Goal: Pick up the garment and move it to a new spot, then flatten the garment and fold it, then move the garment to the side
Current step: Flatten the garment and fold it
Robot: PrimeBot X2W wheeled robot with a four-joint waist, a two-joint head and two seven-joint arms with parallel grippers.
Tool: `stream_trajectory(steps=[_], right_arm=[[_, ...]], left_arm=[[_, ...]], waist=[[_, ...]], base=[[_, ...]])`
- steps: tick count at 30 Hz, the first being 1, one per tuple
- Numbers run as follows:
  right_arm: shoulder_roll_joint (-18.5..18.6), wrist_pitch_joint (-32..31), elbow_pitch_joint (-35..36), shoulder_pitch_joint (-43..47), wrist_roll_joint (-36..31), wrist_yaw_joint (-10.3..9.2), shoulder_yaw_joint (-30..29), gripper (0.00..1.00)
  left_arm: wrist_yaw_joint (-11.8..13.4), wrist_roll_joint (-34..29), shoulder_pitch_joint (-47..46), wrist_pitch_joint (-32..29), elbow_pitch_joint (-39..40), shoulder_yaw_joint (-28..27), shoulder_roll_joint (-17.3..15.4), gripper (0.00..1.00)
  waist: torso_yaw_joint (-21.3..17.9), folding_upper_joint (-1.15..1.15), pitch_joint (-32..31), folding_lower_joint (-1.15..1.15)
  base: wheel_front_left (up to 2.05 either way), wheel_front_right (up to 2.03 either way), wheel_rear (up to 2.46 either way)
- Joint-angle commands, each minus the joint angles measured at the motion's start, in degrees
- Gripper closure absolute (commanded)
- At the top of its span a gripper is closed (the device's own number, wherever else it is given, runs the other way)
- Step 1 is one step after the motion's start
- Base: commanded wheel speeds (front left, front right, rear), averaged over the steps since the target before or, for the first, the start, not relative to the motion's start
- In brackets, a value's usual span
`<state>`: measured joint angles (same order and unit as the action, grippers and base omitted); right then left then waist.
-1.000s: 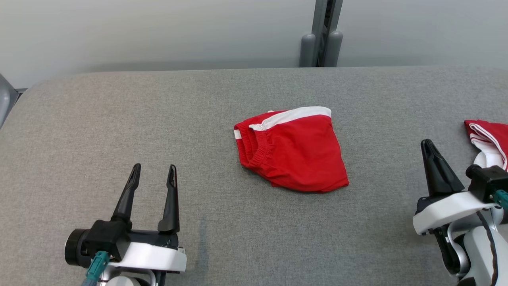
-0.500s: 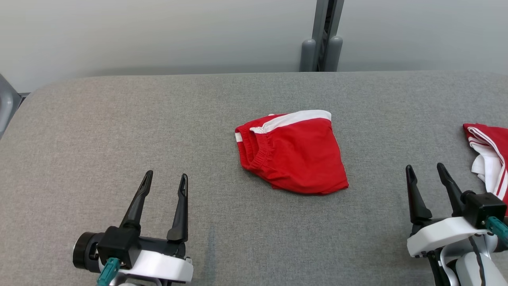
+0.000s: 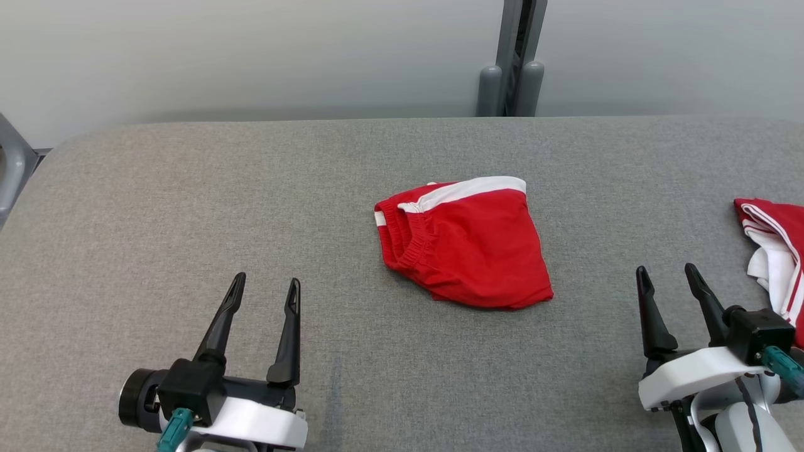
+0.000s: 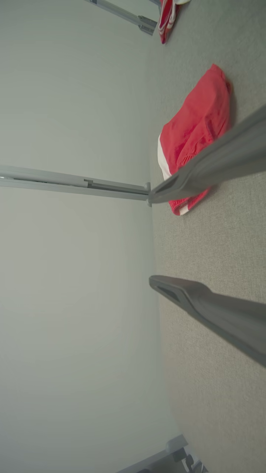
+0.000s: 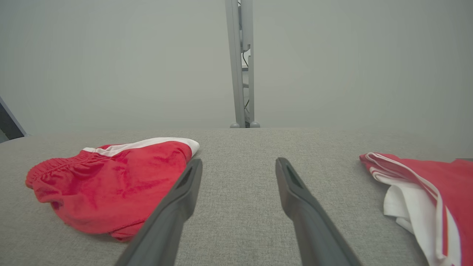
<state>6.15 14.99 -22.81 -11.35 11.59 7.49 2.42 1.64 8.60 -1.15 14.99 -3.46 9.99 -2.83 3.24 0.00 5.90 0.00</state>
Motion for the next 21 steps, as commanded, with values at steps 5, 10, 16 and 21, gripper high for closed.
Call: stream_trajectory(steps=[5,10,16,21], right_arm=[[0.78,0.28,-0.55,0.08,0.52,0.01,0.84,0.00],[1.01,0.28,-0.48,-0.10,0.84,0.01,0.80,0.00],[1.19,0.27,0.03,0.26,0.81,0.01,0.19,0.00],[1.30,0.27,0.14,0.17,0.82,0.01,-0.20,0.00]], left_arm=[[-0.11,0.31,0.46,0.18,-0.36,0.45,-0.19,0.00],[0.19,0.43,0.51,0.18,-0.43,0.88,-0.19,0.00],[0.24,0.50,0.37,0.18,-0.37,0.78,-0.19,0.00],[0.30,0.54,0.61,0.18,-0.54,0.85,-0.19,0.00]], waist=[[0.31,0.00,-0.28,0.00],[0.60,0.00,-0.33,0.00],[1.13,0.00,0.03,0.00],[1.12,0.00,0.04,0.00]], base=[[0.00,0.00,0.00],[0.00,0.00,0.00],[0.00,0.00,0.00],[0.00,0.00,0.00]])
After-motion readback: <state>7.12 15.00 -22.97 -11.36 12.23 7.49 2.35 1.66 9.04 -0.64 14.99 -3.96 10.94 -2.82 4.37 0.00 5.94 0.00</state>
